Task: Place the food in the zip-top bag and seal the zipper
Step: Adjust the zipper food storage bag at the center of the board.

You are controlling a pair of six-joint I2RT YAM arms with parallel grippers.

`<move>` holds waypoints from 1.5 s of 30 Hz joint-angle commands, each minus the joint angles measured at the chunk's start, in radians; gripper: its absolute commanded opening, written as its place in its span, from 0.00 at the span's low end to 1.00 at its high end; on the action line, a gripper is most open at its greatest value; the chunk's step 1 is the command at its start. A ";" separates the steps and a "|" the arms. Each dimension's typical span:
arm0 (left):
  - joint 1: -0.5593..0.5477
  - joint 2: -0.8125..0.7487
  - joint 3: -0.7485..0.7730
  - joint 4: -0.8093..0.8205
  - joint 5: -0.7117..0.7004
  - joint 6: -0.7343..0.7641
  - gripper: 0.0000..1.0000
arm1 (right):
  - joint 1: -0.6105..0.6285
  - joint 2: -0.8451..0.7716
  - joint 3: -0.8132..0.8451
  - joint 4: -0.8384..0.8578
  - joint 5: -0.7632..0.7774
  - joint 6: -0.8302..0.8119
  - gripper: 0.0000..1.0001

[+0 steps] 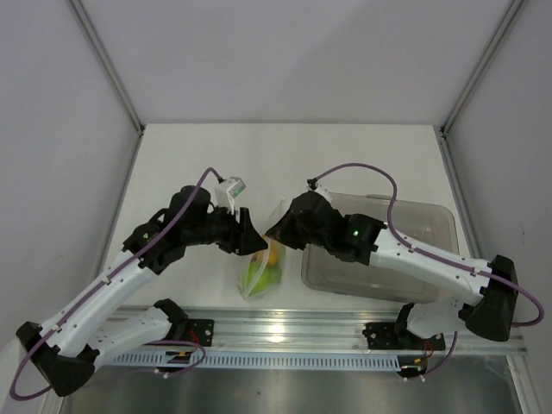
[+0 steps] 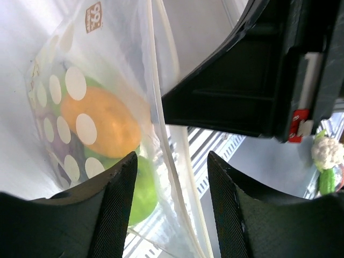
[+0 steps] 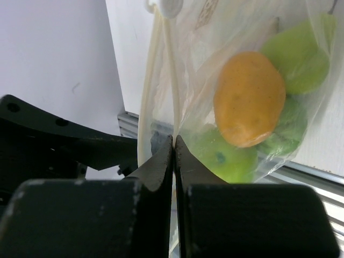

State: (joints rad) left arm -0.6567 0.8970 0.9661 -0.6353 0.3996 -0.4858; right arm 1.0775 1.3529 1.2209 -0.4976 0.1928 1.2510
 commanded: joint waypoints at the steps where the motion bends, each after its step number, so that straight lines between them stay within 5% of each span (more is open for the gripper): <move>1: -0.038 -0.003 -0.001 -0.010 -0.042 0.036 0.59 | 0.009 -0.064 -0.024 0.044 0.074 0.093 0.00; 9: -0.084 0.000 0.014 0.002 -0.084 0.050 0.62 | 0.016 -0.040 -0.017 0.044 0.063 0.169 0.00; 21: -0.178 0.029 0.036 -0.066 -0.330 0.067 0.62 | 0.038 -0.034 -0.023 -0.009 0.106 0.335 0.00; 29: -0.202 0.029 0.051 -0.083 -0.428 0.061 0.54 | 0.042 -0.015 -0.011 -0.035 0.119 0.366 0.00; 45: -0.305 0.069 0.117 -0.122 -0.535 0.076 0.57 | 0.061 0.005 0.019 -0.056 0.155 0.401 0.00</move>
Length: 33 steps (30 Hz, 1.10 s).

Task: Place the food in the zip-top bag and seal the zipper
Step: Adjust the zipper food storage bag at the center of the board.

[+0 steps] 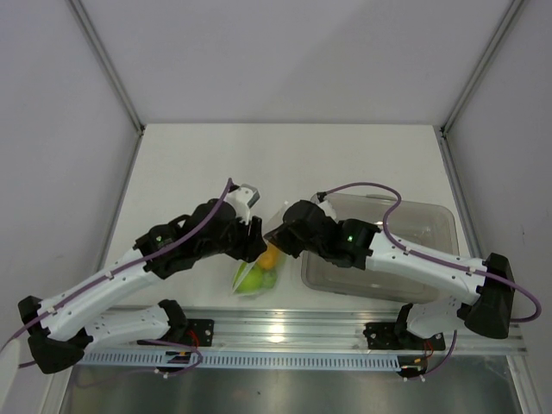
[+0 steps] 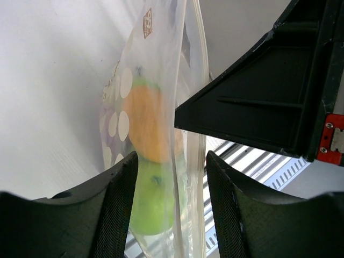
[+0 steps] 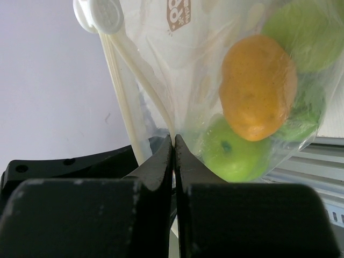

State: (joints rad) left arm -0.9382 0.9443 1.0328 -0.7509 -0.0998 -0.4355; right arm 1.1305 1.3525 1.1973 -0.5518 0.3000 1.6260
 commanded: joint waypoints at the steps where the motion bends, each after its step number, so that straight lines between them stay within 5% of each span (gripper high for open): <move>1: -0.030 0.027 0.053 -0.010 -0.050 0.029 0.57 | 0.008 0.004 0.044 -0.002 0.045 0.026 0.00; 33: -0.093 0.011 0.009 -0.007 -0.158 0.044 0.49 | 0.015 -0.026 0.087 -0.013 0.062 0.071 0.00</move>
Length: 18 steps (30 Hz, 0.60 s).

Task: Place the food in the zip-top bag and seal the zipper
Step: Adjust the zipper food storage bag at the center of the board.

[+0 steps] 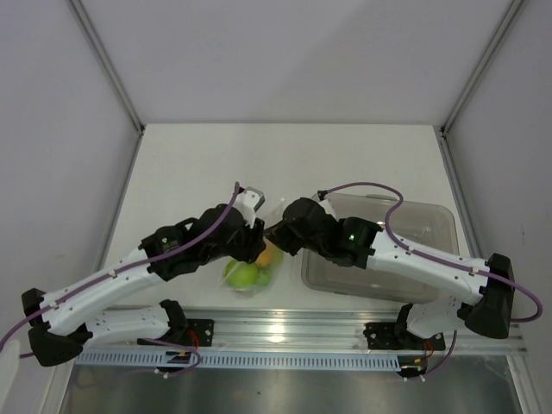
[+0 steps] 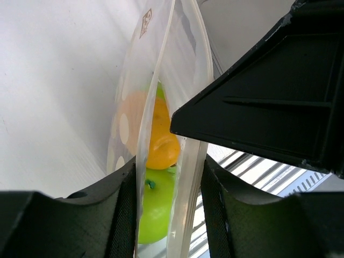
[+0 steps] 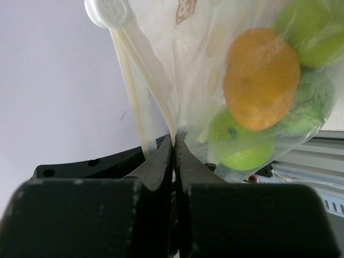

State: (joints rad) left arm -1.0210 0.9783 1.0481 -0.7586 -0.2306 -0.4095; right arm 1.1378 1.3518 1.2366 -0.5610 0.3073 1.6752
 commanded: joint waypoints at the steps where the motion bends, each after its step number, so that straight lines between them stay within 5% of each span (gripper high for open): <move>1: -0.010 -0.024 -0.014 -0.001 -0.035 0.014 0.47 | 0.010 -0.029 0.041 -0.001 0.055 0.018 0.00; 7: -0.011 -0.023 -0.025 -0.001 -0.047 0.005 0.26 | 0.008 -0.023 0.032 0.015 0.036 0.000 0.00; 11: -0.011 -0.027 -0.025 -0.002 -0.046 0.006 0.21 | 0.008 -0.022 0.030 0.021 0.035 -0.018 0.05; 14: -0.011 -0.032 -0.023 -0.002 -0.042 0.006 0.14 | 0.008 -0.022 0.044 0.026 0.044 -0.075 0.25; 15: -0.011 -0.033 -0.022 -0.002 -0.041 0.006 0.13 | 0.010 -0.023 0.049 0.036 0.039 -0.104 0.42; 18: -0.011 -0.029 -0.016 -0.004 -0.026 0.015 0.07 | 0.005 -0.022 0.105 0.012 0.026 -0.242 0.57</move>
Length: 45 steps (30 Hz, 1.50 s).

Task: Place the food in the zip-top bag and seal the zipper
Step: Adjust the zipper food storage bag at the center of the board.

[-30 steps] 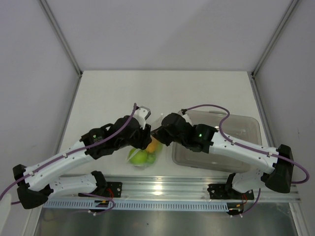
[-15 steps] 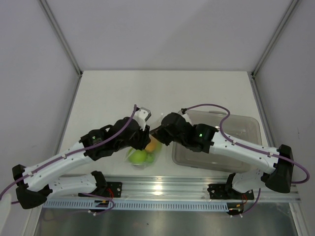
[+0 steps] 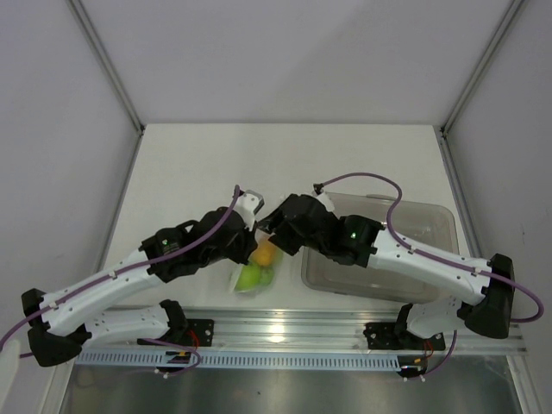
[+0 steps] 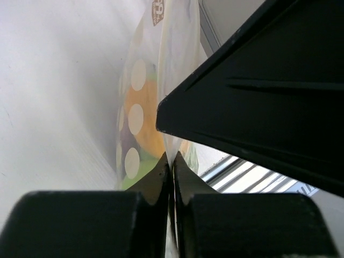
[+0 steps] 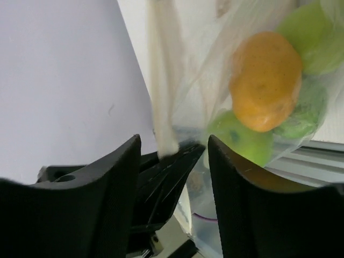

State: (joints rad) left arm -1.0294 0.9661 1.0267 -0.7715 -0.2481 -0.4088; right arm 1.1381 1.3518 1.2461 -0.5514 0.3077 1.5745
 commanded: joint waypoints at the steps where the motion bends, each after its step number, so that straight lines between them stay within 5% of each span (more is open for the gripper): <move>1: -0.003 -0.014 0.018 0.002 0.000 0.019 0.04 | 0.003 -0.022 0.117 -0.049 0.028 -0.186 0.59; 2: -0.003 -0.009 0.022 -0.002 0.004 0.025 0.02 | 0.003 -0.022 0.140 -0.088 0.047 -0.244 0.64; 4: -0.001 -0.006 0.024 0.001 0.030 0.036 0.01 | -0.003 -0.029 0.191 -0.161 0.054 -0.312 0.96; 5: -0.001 -0.003 0.030 0.001 0.041 0.042 0.01 | -0.011 -0.045 0.197 -0.177 0.053 -0.344 1.00; 11: 0.000 -0.013 0.067 0.008 0.167 0.068 0.01 | -0.122 -0.228 0.121 -0.204 0.027 -0.696 0.99; 18: 0.021 -0.040 0.098 0.015 0.348 0.061 0.03 | -0.354 -0.419 -0.106 -0.082 -0.294 -1.091 0.99; 22: 0.075 -0.059 0.087 0.041 0.499 0.053 0.04 | -0.438 -0.483 -0.204 -0.018 -0.508 -1.223 0.87; 26: 0.109 -0.064 0.090 0.035 0.596 0.071 0.05 | -0.451 -0.494 -0.255 0.068 -0.726 -1.321 0.76; 31: 0.120 -0.079 0.079 0.052 0.719 0.094 0.04 | -0.452 -0.549 -0.333 0.206 -0.852 -1.384 0.77; 45: 0.164 -0.152 0.104 0.049 0.866 0.082 0.03 | -0.518 -0.543 -0.327 0.265 -1.048 -1.453 0.68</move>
State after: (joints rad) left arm -0.8749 0.8276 1.0832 -0.7654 0.5507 -0.3317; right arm 0.6376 0.8173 0.9123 -0.3588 -0.6563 0.1474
